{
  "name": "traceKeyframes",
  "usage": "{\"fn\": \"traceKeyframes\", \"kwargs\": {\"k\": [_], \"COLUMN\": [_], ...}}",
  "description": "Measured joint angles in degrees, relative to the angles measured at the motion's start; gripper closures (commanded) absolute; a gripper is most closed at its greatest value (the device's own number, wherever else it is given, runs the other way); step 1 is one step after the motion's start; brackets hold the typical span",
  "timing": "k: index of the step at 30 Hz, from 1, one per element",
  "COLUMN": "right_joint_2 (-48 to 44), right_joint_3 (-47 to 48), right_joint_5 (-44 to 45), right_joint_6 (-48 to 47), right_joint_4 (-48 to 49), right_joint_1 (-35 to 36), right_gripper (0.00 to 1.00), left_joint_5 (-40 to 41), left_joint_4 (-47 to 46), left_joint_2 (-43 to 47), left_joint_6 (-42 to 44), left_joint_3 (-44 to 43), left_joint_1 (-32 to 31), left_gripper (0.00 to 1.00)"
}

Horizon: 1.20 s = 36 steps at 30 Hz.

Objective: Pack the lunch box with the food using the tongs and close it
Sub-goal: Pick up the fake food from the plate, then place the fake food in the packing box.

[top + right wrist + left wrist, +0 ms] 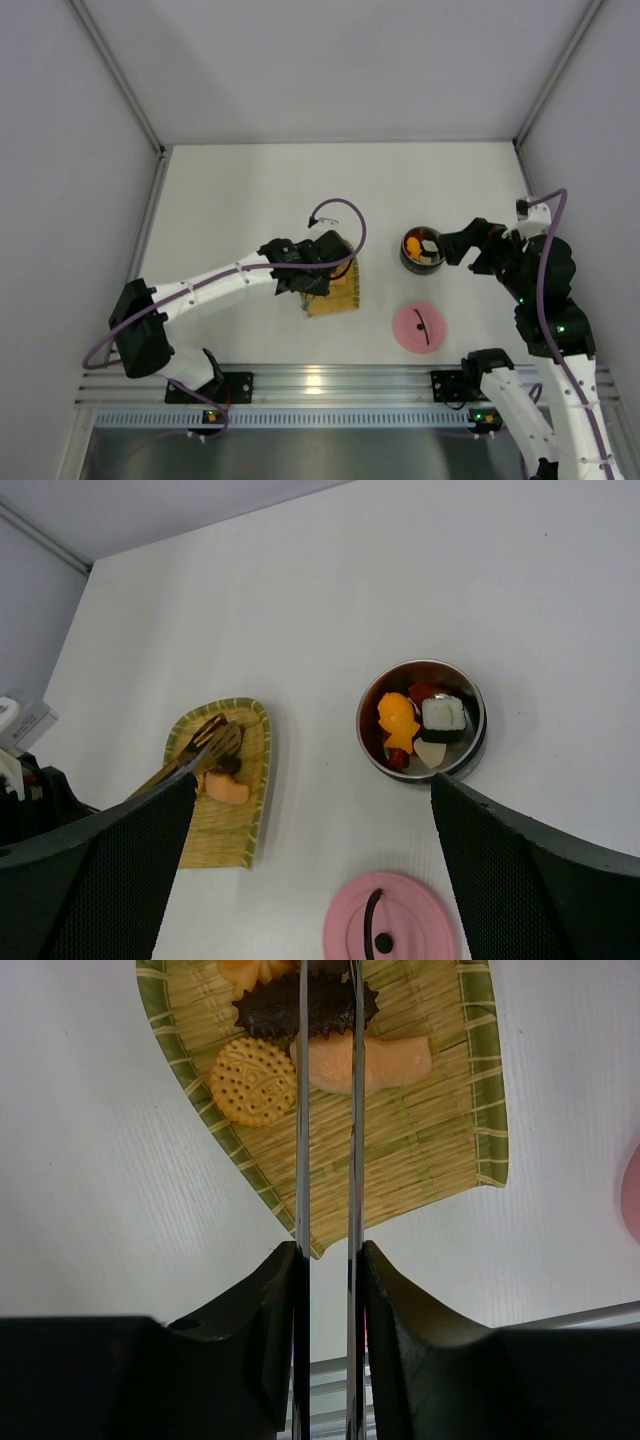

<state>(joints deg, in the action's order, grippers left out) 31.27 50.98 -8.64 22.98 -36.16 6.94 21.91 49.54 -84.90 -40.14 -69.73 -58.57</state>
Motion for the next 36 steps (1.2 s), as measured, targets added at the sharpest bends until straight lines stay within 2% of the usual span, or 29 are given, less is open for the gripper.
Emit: {"fn": "traceKeyframes", "kwargs": {"k": [6, 16, 25, 36], "right_joint_2": [-0.02, -0.02, 0.46, 0.52], "right_joint_3": [0.00, 0.00, 0.96, 2.45], "right_joint_5": [0.00, 0.04, 1.16, 1.90], "right_joint_6": [0.00, 0.07, -0.07, -0.83], "right_joint_4": [0.00, -0.07, -0.72, -1.70], "right_joint_1": [0.00, 0.00, 0.00, 0.00], "right_gripper": [0.01, 0.00, 0.01, 0.01], "left_joint_5": [-0.33, -4.02, -9.75, -15.96], "left_joint_4": [0.72, 0.70, -3.93, -8.13], "left_joint_2": [0.20, -1.57, -15.63, -24.59], "left_joint_6": [0.90, 4.09, 6.05, 6.67], "left_joint_3": [-2.23, -16.13, -29.40, -35.04], "left_joint_1": [0.00, -0.07, -1.51, -1.84], "left_gripper": [0.71, 0.71, 0.71, 0.71]}}
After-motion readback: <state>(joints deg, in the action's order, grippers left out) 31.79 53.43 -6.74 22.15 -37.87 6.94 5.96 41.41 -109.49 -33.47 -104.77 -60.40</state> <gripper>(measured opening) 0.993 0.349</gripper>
